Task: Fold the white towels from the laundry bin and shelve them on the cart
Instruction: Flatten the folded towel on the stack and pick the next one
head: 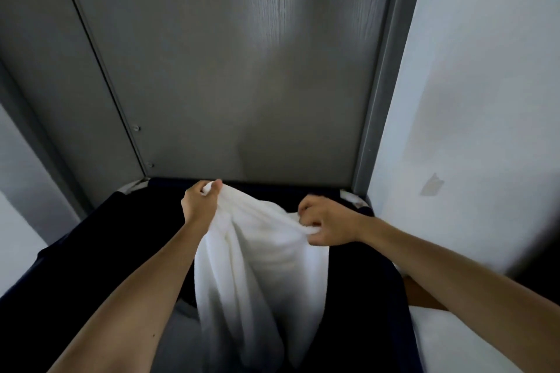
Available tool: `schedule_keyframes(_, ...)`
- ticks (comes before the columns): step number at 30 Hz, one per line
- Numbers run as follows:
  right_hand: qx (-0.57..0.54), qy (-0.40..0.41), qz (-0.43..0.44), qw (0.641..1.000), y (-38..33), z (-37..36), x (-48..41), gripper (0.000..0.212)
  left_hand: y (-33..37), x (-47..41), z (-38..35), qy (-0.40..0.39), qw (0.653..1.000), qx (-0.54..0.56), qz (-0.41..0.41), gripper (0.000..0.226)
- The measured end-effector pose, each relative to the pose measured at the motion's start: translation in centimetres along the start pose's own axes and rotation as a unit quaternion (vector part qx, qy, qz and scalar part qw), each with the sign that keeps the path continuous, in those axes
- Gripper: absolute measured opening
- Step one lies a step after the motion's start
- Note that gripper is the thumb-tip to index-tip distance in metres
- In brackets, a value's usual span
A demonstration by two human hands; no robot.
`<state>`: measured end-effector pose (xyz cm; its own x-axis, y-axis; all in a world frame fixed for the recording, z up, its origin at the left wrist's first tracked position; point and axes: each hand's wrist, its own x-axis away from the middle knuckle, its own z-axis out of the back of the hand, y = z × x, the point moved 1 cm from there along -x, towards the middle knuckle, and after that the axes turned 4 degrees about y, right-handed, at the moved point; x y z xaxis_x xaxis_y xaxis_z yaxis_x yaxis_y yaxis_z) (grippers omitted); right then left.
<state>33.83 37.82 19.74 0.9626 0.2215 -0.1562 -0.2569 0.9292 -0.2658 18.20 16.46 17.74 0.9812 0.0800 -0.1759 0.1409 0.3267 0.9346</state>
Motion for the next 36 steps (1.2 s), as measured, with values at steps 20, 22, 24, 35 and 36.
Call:
schedule_keyframes(20, 0.297, -0.043, 0.051, 0.953, 4.6, 1.0, 1.9, 0.033, -2.2, -1.2, 2.4, -0.016, 0.997, -0.071, -0.003, 0.026)
schedule_keyframes(22, 0.227, -0.006, -0.040, 0.973, 5.4, 0.2, 2.2, 0.037, -2.4, -1.3, 2.6, -0.014, 0.997, -0.072, 0.003, 0.026)
schedule_keyframes(24, 0.113, 0.064, -0.112, 0.985, 5.3, -0.3, 2.1, 0.030, -2.6, -1.5, 2.7, -0.009, 0.997, -0.074, 0.006, 0.026)
schedule_keyframes(35, -0.183, 0.199, -0.400, 0.876, 3.9, -0.2, 0.4, 0.012, -2.4, -1.9, 2.7, 0.055, 0.988, -0.066, 0.125, 0.057)
schedule_keyframes(36, -0.208, 0.199, -0.408, 0.867, 3.4, -0.5, 0.2, 0.013, -2.3, -1.7, 2.6, 0.059, 0.986, -0.057, 0.146, 0.055)
